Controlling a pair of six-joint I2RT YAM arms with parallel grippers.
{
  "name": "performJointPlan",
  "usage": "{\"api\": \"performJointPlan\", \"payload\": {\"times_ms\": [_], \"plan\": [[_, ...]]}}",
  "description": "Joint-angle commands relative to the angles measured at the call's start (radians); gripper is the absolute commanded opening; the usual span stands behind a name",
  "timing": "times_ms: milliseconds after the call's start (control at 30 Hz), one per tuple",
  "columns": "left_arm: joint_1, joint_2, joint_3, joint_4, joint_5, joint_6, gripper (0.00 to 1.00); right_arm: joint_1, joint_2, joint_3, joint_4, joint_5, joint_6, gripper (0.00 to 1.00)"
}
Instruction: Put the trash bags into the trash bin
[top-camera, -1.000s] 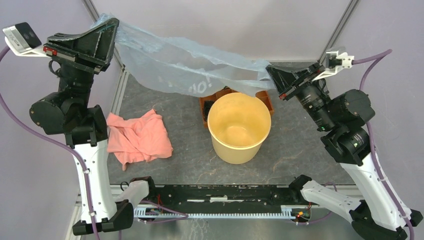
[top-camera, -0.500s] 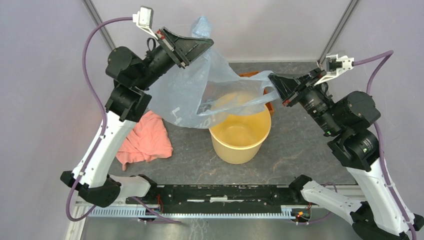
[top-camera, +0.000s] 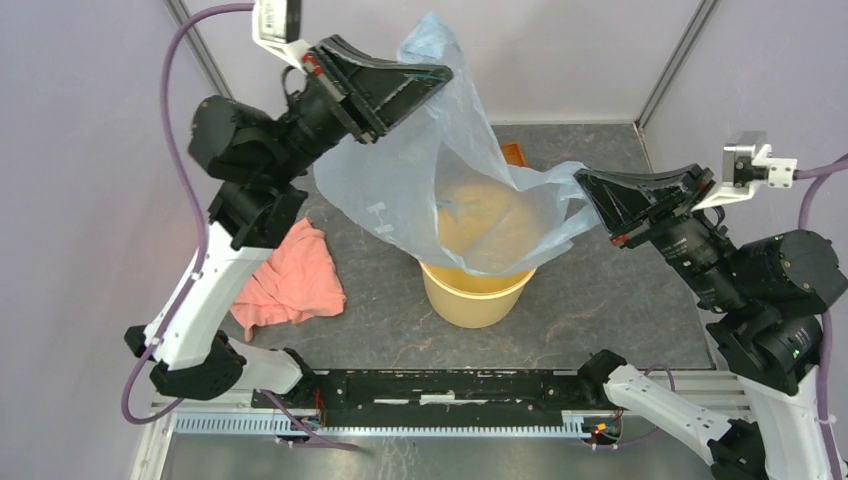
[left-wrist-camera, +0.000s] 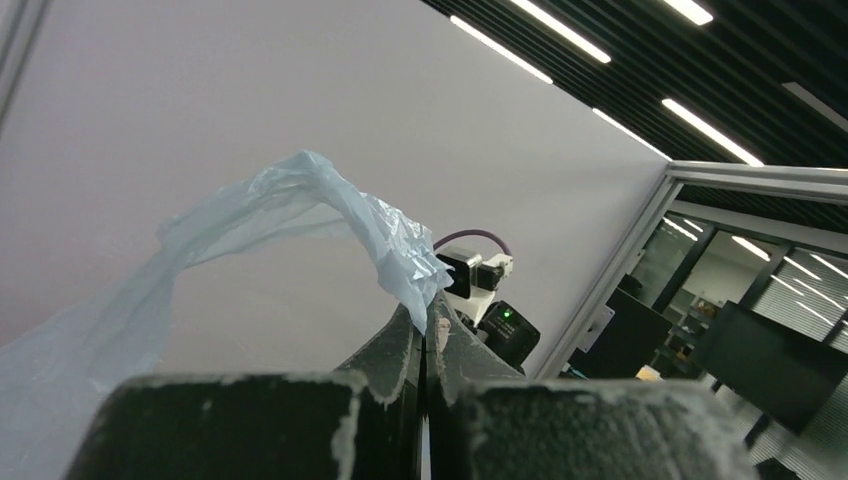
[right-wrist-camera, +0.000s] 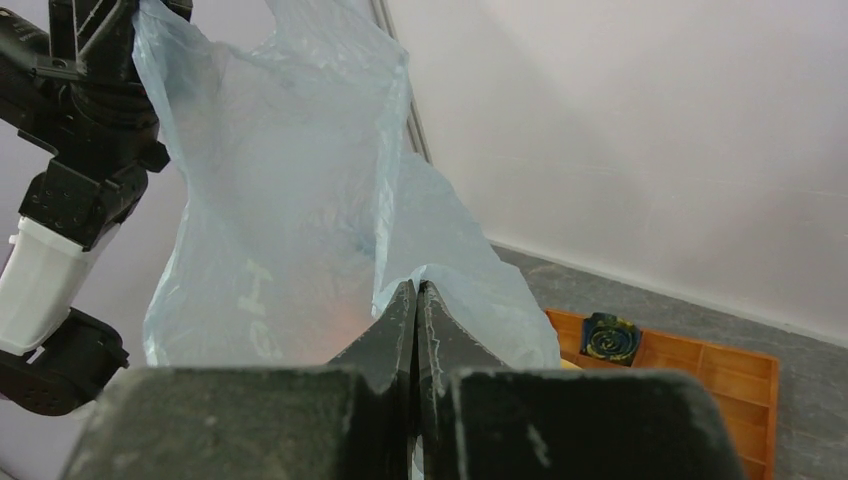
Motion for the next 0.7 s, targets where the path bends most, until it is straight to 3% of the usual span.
{"api": "performJointPlan", "payload": {"times_ms": [0, 133, 300, 400, 467, 667], "plan": [[-0.069, 0.078, -0.006, 0.035, -0.067, 0.061, 0.02, -0.002, -0.003, 0.010, -0.067, 0.080, -0.074, 0.00], [-0.122, 0.116, -0.010, 0.039, -0.111, 0.081, 0.02, 0.000, -0.025, -0.011, -0.071, 0.067, -0.097, 0.00], [-0.143, 0.117, 0.042, 0.034, -0.178, 0.138, 0.02, -0.002, -0.035, -0.030, -0.005, -0.146, -0.103, 0.01], [-0.144, 0.095, 0.047, 0.013, -0.221, 0.171, 0.02, 0.000, -0.017, -0.015, -0.011, -0.170, -0.106, 0.00], [-0.144, 0.092, 0.034, 0.008, -0.239, 0.180, 0.02, 0.000, -0.025, -0.015, -0.029, -0.093, -0.108, 0.01], [-0.144, 0.188, -0.014, -0.003, -0.210, 0.154, 0.02, -0.001, -0.057, -0.175, -0.034, 0.347, -0.169, 0.00]]}}
